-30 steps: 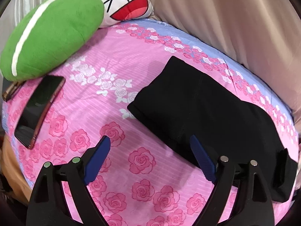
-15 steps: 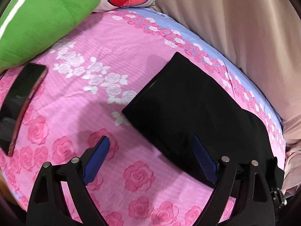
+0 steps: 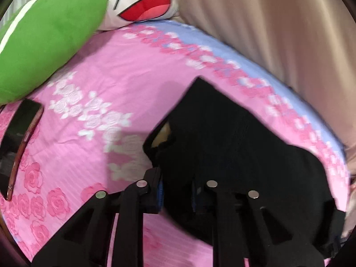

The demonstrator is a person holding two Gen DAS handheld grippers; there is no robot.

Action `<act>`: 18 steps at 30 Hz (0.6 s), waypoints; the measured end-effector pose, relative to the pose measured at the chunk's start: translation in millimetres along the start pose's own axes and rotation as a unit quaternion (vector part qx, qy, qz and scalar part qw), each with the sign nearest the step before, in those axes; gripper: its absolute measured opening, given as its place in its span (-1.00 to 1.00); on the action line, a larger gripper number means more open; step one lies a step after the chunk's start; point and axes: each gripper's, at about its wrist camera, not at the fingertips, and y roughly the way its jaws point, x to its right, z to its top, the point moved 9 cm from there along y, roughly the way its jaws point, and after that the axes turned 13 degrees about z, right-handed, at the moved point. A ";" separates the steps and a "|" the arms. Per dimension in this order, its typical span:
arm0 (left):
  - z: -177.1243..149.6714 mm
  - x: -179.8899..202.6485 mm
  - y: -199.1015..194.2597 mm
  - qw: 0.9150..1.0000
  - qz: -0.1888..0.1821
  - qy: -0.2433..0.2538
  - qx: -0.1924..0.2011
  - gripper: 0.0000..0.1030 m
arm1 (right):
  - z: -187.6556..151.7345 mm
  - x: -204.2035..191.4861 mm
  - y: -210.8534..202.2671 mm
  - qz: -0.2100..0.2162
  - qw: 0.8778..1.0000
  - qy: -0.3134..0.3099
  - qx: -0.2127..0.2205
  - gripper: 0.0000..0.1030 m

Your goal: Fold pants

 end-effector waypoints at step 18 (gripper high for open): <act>-141.6 320.3 -243.3 0.916 -0.235 0.303 0.117 -0.72 | -64.9 132.5 -109.3 -0.072 0.984 0.141 0.080 0.14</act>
